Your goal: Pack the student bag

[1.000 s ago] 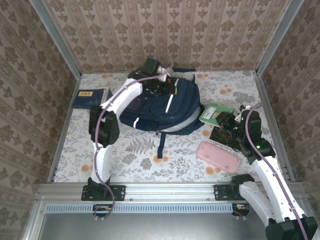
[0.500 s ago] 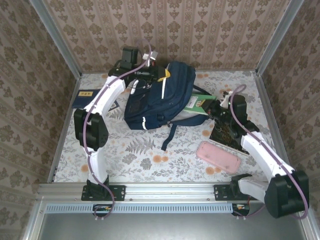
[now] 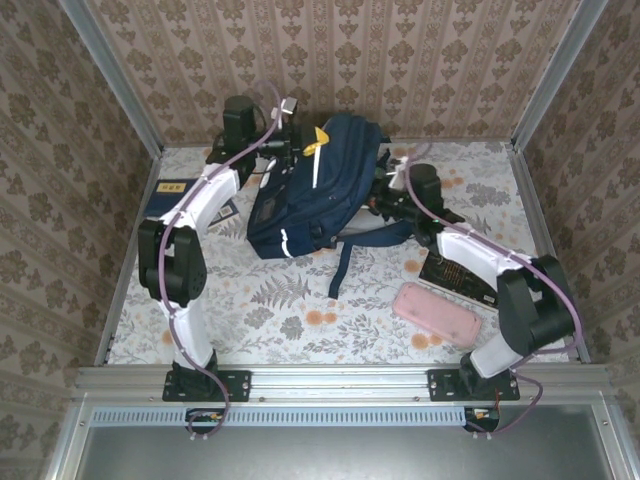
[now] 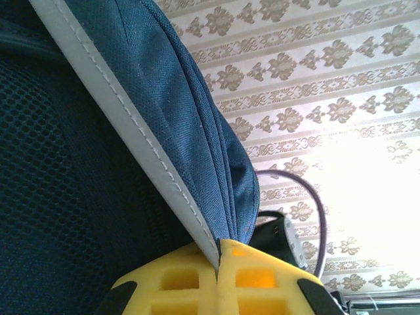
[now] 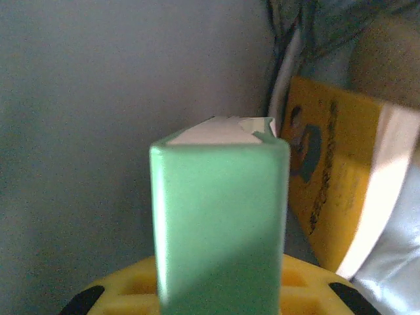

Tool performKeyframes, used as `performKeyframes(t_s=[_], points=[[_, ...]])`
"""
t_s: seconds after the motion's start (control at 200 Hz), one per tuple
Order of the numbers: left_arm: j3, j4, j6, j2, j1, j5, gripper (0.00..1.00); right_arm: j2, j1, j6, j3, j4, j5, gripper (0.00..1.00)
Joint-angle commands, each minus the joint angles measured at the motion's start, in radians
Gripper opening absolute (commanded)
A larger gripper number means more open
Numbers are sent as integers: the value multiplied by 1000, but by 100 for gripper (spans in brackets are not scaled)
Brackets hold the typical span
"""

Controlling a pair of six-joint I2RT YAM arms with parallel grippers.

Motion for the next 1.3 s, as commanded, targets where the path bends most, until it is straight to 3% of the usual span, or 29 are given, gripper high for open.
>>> performKeyframes(t_s=[0.0, 0.095, 0.275, 0.42, 0.66, 0.755, 0.855, 1.16, 1.235, 1.295], points=[[27, 239, -75, -116, 16, 49, 0, 81, 42, 3, 85, 37, 61, 0], [17, 238, -75, -127, 22, 47, 0, 145, 43, -10, 120, -77, 117, 0], [-6, 214, -48, -152, 38, 44, 0, 164, 54, -201, 199, -435, 284, 0], [-1, 220, -50, -145, 34, 44, 0, 181, 63, -265, 218, -463, 267, 0], [9, 234, -57, -123, 6, 53, 0, 361, 145, -286, 412, -468, 132, 22], [5, 245, -63, -124, 15, 53, 0, 406, 172, -301, 499, -555, 179, 59], [-6, 264, -77, -129, 29, 46, 0, 316, 162, -304, 407, -504, 258, 80], [-40, 202, -51, -117, 44, -2, 0, 78, 120, -430, 265, -663, 326, 95], [-35, 79, 40, -119, 32, -25, 0, 20, 118, -447, 239, -753, 393, 97], [-5, -122, 207, -121, 13, -51, 0, -29, 119, -446, 216, -844, 487, 97]])
